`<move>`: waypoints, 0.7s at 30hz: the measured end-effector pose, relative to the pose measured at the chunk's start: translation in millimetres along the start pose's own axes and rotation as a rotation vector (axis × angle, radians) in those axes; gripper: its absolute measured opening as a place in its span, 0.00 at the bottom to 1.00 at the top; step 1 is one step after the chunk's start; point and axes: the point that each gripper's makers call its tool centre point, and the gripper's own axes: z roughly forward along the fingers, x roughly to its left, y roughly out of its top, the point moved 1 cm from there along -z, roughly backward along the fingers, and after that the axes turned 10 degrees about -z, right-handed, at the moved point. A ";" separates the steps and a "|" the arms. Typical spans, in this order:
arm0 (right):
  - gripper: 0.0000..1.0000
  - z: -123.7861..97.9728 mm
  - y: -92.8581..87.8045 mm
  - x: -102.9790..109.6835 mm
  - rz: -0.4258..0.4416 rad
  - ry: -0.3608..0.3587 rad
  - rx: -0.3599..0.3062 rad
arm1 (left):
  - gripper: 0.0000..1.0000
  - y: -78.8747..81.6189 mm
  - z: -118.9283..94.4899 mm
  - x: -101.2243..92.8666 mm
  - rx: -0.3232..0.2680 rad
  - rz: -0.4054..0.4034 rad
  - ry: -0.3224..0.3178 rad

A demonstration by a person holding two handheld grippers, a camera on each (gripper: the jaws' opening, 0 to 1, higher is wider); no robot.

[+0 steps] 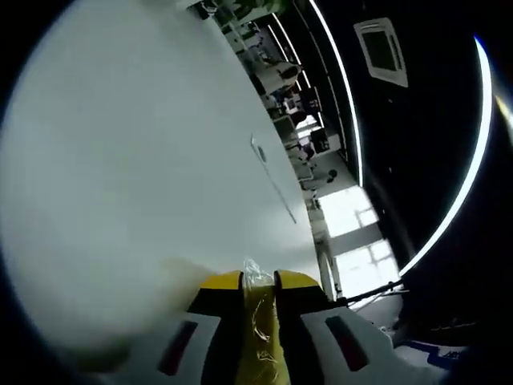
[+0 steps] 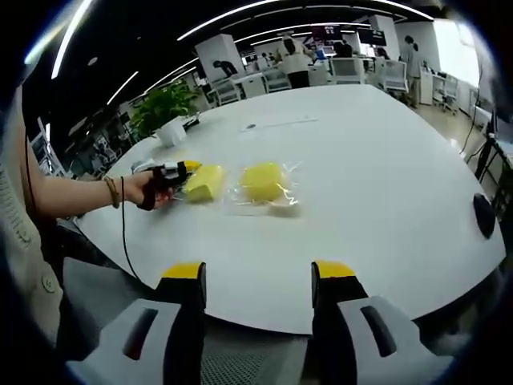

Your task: Compare the silicone blocks by pressing each to a similar depth, holding the contact briefly, and releasing to observe deformation and rebound differences across the visible hardness samples.

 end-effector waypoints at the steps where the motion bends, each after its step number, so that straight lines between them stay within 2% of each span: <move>1: 0.49 0.0 0.3 -0.1 0.000 0.000 -0.001 | 0.12 1.3 0.4 0.7 0.001 0.004 0.001; 8: 0.49 2.8 2.4 -0.6 -0.008 0.004 -0.003 | 0.07 0.8 1.6 -2.3 0.008 0.043 -0.005; 10: 0.49 3.2 3.6 -0.2 -0.011 0.007 -0.006 | 0.00 0.7 1.3 -4.2 0.012 0.039 -0.017; 11: 0.49 3.4 4.1 0.0 -0.011 0.008 -0.007 | 0.00 4.4 2.6 -6.0 -0.004 0.036 -0.031; 12: 0.49 3.6 5.2 0.0 -0.014 0.008 -0.009 | 0.00 1.6 3.5 -5.7 0.016 0.023 -0.023; 17: 0.49 3.9 5.2 -0.7 -0.022 0.013 -0.006 | 0.00 0.7 2.7 -6.4 0.031 0.031 -0.007; 18: 0.49 4.0 5.8 -0.9 -0.022 0.013 -0.007 | 0.00 1.9 2.2 -4.0 0.027 0.053 0.012; 20: 0.48 4.1 6.9 -1.1 -0.023 0.015 -0.009 | 0.00 0.5 1.5 -7.2 0.031 0.046 0.010; 21: 0.48 4.2 7.1 -1.1 -0.025 0.015 -0.008 | 0.00 1.7 1.2 -6.1 0.028 0.070 0.019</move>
